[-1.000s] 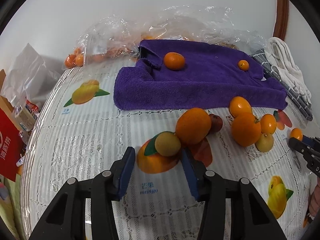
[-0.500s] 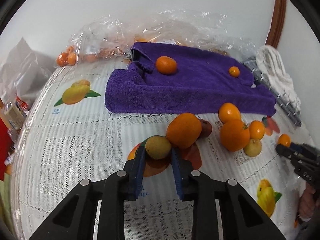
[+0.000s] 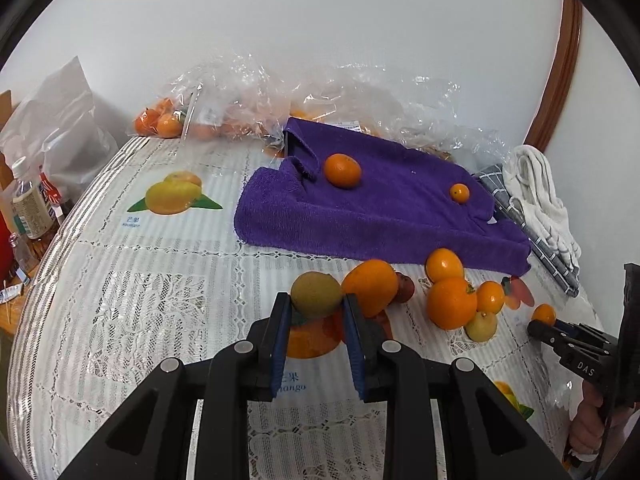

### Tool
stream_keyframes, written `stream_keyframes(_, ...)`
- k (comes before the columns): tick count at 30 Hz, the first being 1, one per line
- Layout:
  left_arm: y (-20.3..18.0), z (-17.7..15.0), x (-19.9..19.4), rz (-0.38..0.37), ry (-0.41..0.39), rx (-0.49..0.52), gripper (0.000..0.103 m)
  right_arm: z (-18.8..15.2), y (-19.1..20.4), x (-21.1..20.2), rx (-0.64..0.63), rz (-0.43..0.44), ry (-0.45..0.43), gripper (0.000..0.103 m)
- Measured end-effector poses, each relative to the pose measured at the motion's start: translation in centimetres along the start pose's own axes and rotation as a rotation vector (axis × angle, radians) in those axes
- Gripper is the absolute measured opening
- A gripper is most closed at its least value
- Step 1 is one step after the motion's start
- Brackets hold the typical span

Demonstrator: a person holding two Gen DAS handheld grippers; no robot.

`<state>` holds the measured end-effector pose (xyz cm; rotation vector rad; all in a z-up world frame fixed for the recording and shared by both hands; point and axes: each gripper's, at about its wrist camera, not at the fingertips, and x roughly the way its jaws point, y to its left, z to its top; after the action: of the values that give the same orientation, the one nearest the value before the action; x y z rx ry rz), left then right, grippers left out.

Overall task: Organize fruits
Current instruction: 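Carry the orange and the yellow-green fruit over the purple towel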

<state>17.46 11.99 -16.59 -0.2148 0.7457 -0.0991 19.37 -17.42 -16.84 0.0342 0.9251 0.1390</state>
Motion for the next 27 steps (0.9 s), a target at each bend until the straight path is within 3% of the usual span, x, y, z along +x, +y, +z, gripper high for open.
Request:
stream_keyframes(8, -0.6, 1.3, -2.0, -0.010, -0.010, 0.011, 0.025, 1.4, -0.2, -1.3, 0.010, -0.022, -0.045, 0.033)
stream_keyframes(11, -1.6, 2.6, -3.3, 0.021, -0.030, 0.044, 0.025, 3.2, 0.0, -2.3, -0.006, -0.029, -0.092, 0.033)
stream_keyframes(15, -2.8, 4.5, -3.9, 0.007, -0.054, 0.043, 0.025, 6.0, -0.1, -3.2, 0.000, -0.014, -0.155, 0.033)
stream_keyframes(27, -5.2, 10.7, 0.7, -0.031, -0.145, -0.032, 0.025, 13.6, -0.2, -1.6, 0.036, 0.009, -0.260, 0.033)
